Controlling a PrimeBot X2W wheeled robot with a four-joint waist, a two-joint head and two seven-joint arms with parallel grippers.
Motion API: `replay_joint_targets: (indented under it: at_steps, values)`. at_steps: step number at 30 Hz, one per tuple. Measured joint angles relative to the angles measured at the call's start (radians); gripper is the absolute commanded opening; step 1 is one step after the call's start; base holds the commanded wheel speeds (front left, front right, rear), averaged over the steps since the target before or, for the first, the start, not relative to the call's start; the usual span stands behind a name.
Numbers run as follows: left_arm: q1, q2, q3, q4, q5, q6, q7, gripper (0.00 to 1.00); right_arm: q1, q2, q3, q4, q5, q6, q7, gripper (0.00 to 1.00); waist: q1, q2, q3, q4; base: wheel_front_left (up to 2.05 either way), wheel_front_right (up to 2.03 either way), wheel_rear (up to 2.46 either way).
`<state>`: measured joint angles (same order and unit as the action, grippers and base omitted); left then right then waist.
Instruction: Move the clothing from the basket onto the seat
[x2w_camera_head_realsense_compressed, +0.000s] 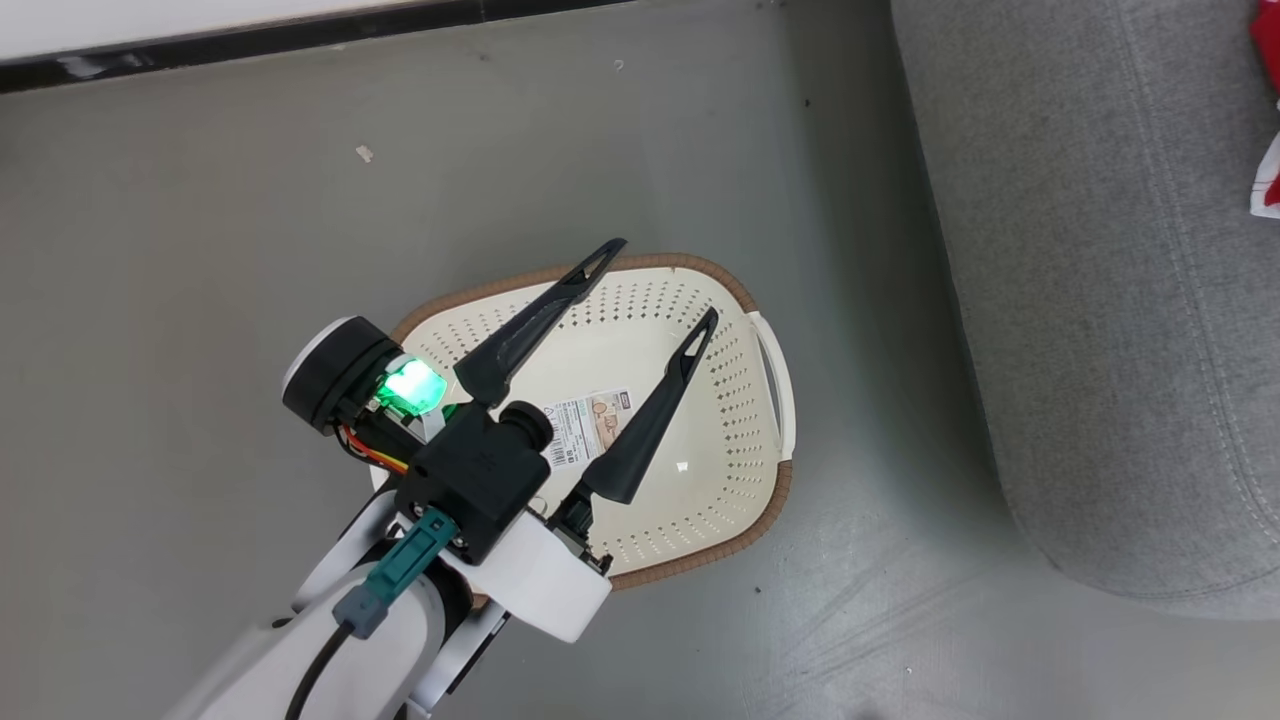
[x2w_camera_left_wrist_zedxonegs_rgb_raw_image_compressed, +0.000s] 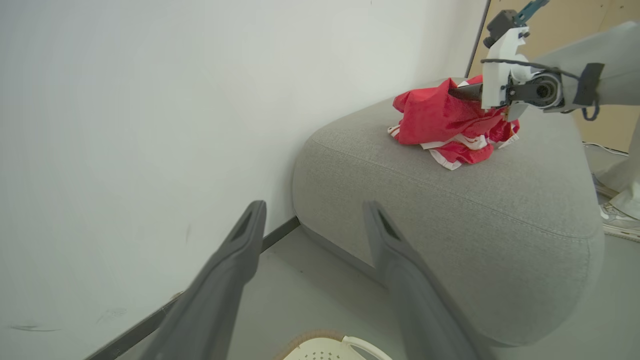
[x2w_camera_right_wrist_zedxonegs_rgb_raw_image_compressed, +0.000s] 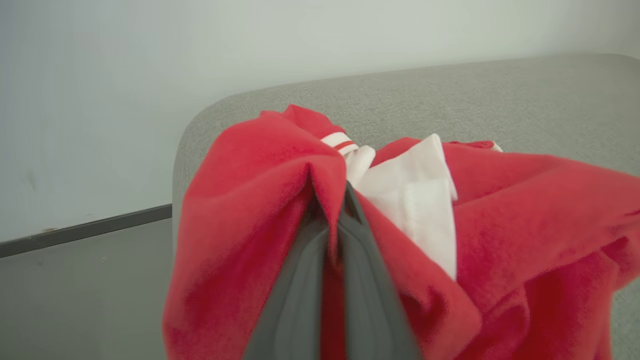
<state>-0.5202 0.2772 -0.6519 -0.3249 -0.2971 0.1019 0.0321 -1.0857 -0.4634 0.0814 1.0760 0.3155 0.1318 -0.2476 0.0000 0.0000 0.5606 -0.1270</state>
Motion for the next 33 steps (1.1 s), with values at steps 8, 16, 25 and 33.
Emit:
replay_joint_targets:
  at_steps: [8, 16, 25, 33]
  values:
    - [-0.003, -0.010, 0.023, 0.056, -0.022, 0.001, -0.036, 1.00, 0.061, 0.007, -0.003, -0.048, 0.019, 0.000, -0.001, 1.00, 0.0000, 0.0000, -0.027, -0.023, 0.00, 0.00, 0.00]
    - [0.032, -0.009, 0.092, 0.115, -0.059, 0.021, -0.080, 1.00, 0.121, 0.000, 0.011, -0.223, 0.007, 0.000, -0.002, 1.00, 0.0000, 0.0000, -0.073, -0.037, 0.00, 0.00, 0.00]
    - [0.116, -0.011, 0.210, 0.175, -0.127, 0.080, -0.167, 1.00, 0.237, 0.049, 0.004, -0.407, 0.023, 0.000, -0.003, 1.00, 0.0000, 0.0000, -0.145, -0.040, 0.00, 0.00, 0.00]
    - [0.204, 0.002, 0.290, 0.251, -0.155, 0.128, -0.224, 1.00, 0.342, 0.139, 0.029, -0.565, 0.035, 0.000, -0.003, 1.00, 0.0000, 0.0001, -0.220, -0.030, 0.00, 0.00, 0.00]
